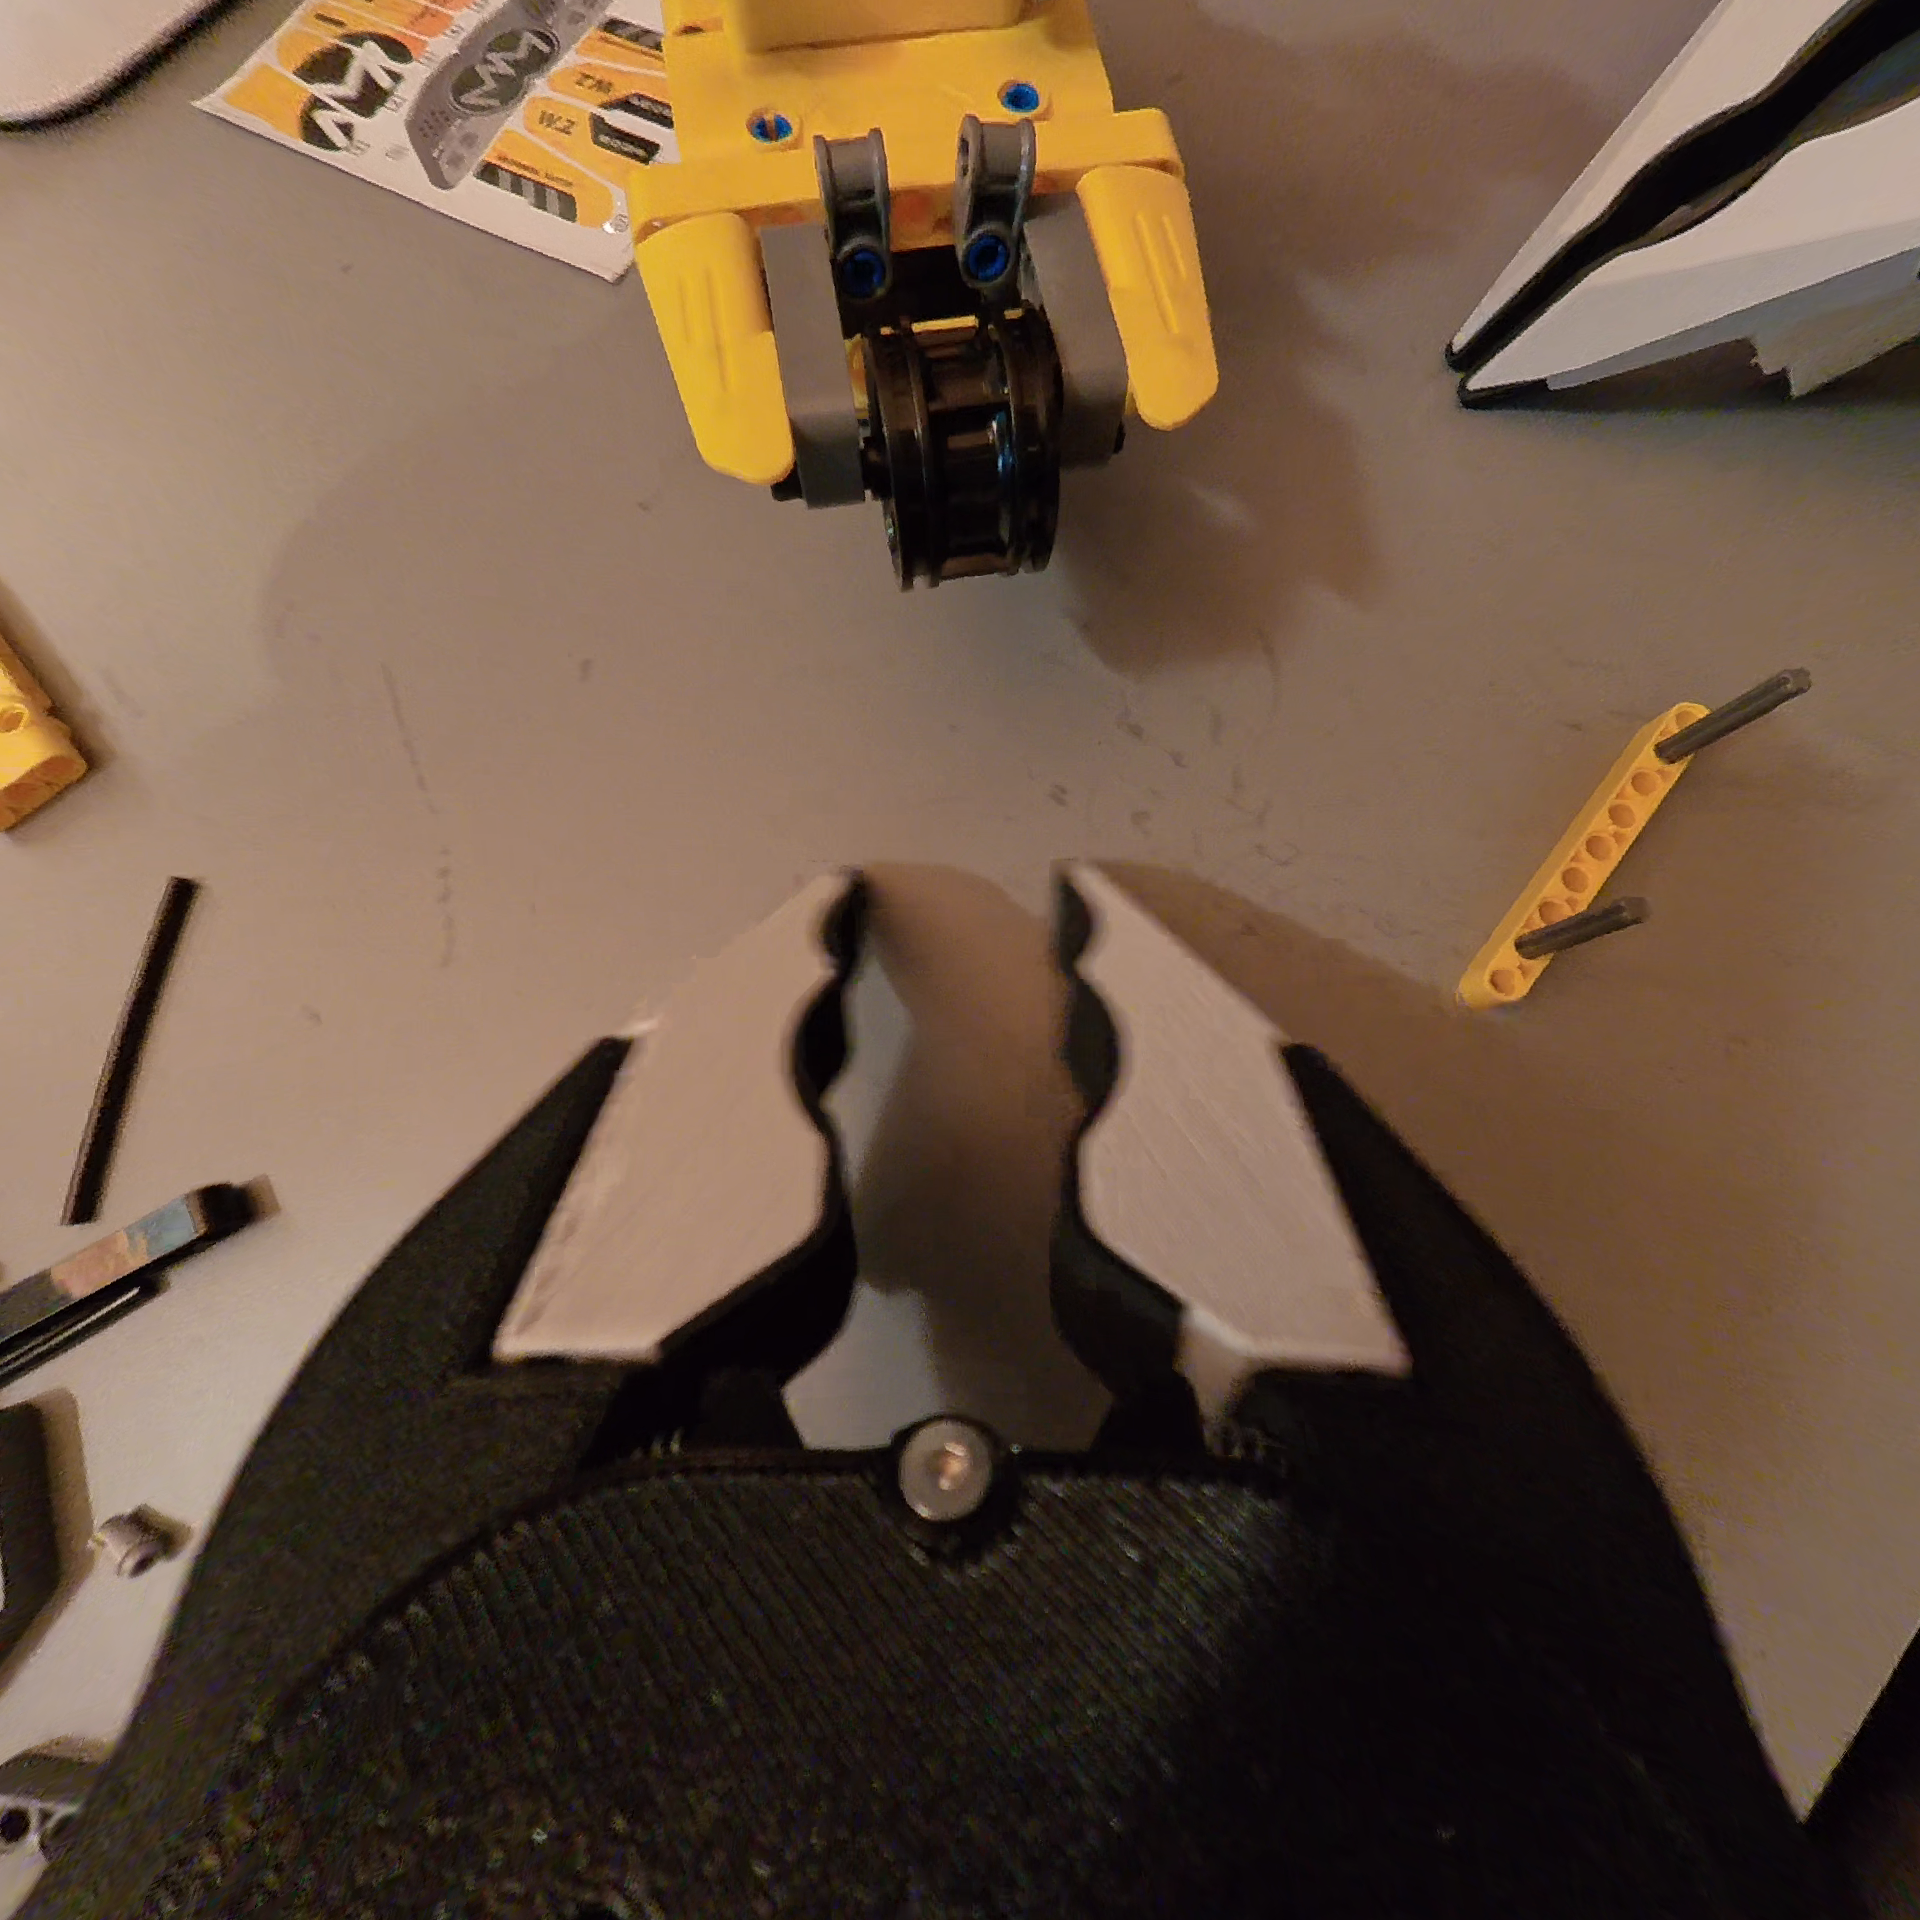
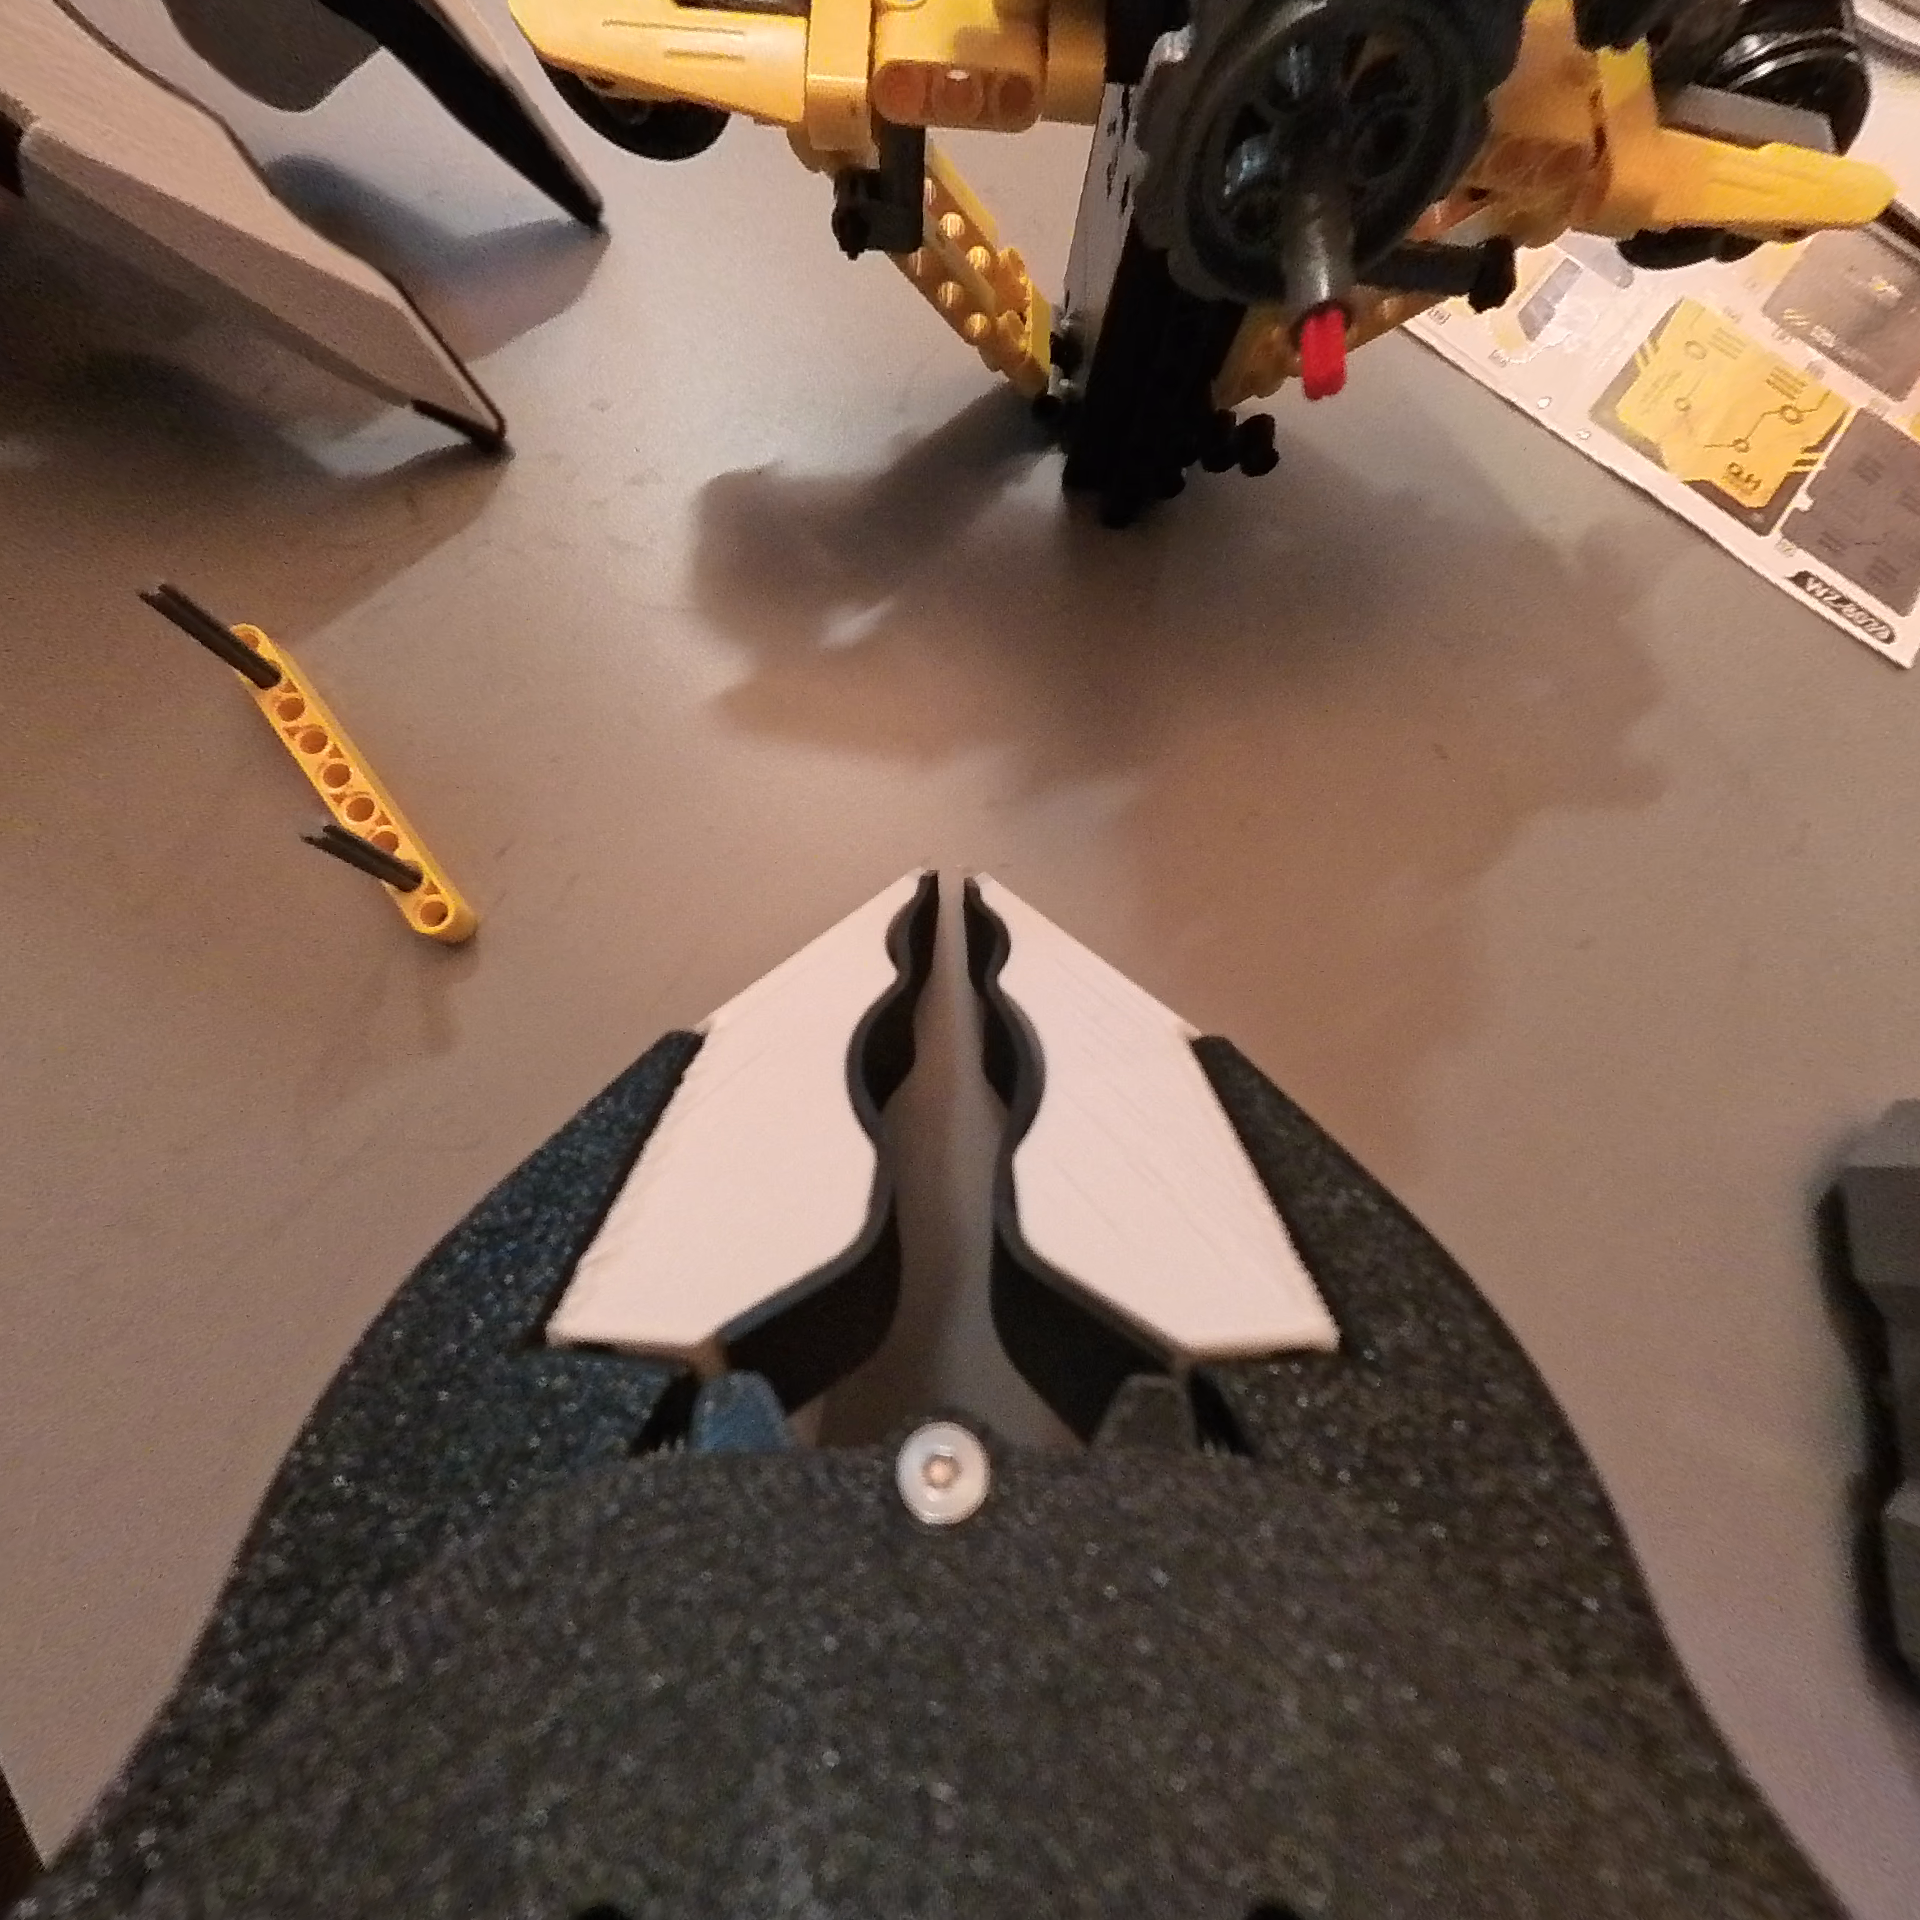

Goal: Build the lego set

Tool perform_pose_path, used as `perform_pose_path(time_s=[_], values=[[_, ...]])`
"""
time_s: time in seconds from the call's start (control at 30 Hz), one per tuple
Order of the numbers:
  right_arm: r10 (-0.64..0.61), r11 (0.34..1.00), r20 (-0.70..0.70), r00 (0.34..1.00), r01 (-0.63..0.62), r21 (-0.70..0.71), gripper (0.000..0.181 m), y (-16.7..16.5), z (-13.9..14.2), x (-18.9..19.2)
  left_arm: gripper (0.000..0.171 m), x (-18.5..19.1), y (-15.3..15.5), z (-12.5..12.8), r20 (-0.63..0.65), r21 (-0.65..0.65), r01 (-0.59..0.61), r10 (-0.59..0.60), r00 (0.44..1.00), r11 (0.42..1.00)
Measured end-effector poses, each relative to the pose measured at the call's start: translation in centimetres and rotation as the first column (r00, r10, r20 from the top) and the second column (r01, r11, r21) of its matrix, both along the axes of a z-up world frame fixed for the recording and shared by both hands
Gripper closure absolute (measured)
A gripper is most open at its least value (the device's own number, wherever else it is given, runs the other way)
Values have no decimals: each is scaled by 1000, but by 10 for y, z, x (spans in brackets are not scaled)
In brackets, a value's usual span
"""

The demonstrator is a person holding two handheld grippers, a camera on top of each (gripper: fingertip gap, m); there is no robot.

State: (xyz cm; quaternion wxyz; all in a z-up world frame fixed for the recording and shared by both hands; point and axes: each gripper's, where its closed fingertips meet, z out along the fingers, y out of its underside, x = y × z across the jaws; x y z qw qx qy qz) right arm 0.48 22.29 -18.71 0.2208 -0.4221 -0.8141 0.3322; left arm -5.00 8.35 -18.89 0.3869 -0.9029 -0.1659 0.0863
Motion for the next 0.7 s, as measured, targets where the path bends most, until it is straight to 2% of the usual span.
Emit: perform_pose_path(time_s=[0.03,0.1,0.17,0.23,0.3,0.37,0.43,0.5,0.57,0.7], values=[[0,1000,0,1000,0,-1,177,0,0,0,160,0,-2,4,-15,17,-4,4,1000,1000],[-1,1000,2,1000,1,-4,177,0,0,0,168,-13,-13,18,-71,75,-70,76,995,995],[-1,1000,6,1000,1,-10,177,0,0,0,171,-36,-40,36,-110,131,-162,177,978,978],[-4,1000,10,1000,4,-17,177,1,0,0,171,-70,-85,52,-153,160,-304,328,932,939],[-11,1000,15,1000,11,-25,178,2,0,-1,165,-108,-144,67,-197,176,-462,491,848,869],[-17,999,21,1000,17,-34,180,2,0,-2,165,-142,-201,74,-233,174,-568,594,770,805],[-20,999,25,999,21,-42,181,3,0,-2,165,-171,-246,71,-207,167,-632,654,728,757],[-21,999,28,999,22,-47,181,3,0,-2,165,-192,-272,57,-122,136,-659,672,730,740],[-21,999,27,999,22,-46,181,3,0,-2,166,-206,-286,42,-66,90,-663,669,740,743],[-19,999,23,1000,20,-39,181,3,0,-2,171,-220,-289,28,-119,14,-609,606,787,793]])
